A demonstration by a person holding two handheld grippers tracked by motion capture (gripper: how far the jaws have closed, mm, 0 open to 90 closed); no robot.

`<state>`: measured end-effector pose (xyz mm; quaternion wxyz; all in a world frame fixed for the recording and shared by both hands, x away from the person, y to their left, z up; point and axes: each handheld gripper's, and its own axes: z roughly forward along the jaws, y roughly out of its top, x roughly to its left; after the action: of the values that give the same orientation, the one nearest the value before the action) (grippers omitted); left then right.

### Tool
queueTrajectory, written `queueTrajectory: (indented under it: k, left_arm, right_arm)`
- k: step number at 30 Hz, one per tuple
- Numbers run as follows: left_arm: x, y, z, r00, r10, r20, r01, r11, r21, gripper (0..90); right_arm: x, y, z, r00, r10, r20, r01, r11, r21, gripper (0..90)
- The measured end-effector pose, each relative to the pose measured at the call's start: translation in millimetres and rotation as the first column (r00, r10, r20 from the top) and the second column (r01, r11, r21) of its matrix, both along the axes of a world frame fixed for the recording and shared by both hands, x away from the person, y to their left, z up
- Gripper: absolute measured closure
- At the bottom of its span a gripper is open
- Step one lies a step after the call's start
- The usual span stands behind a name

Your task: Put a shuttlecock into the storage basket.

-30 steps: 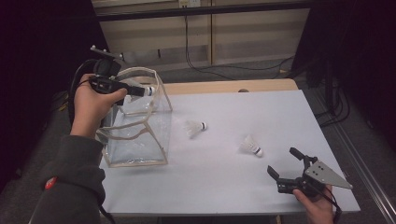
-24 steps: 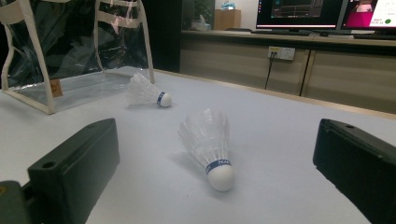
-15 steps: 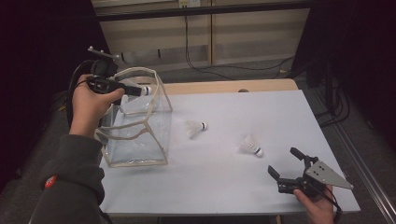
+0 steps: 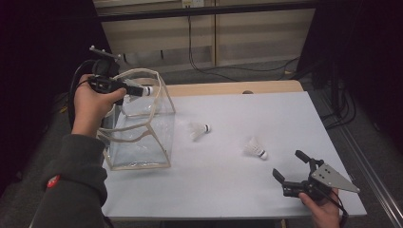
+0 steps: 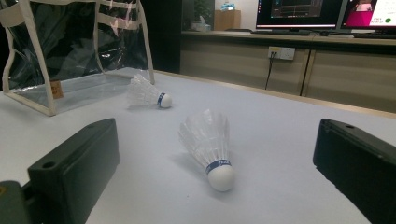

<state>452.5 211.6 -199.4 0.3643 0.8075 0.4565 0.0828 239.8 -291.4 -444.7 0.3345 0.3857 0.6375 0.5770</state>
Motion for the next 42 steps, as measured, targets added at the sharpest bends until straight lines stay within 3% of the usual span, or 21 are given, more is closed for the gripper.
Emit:
queueTrajectory:
  k: [15,42]
  left_arm:
    - [8.2,6.9,-2.6,0.9993,0.037,-0.006,-0.037,0.9993,0.007,89.4]
    - [19.3,-0.1,-13.9,0.9992,0.039,-0.008,-0.039,0.9990,0.023,89.1]
  right_arm:
    - [0.4,-0.2,-1.2,1.0000,0.002,-0.008,-0.002,1.000,-0.004,0.6]
    - [0.1,-2.8,-0.6,1.0000,-0.007,-0.005,0.007,1.000,0.006,0.7]
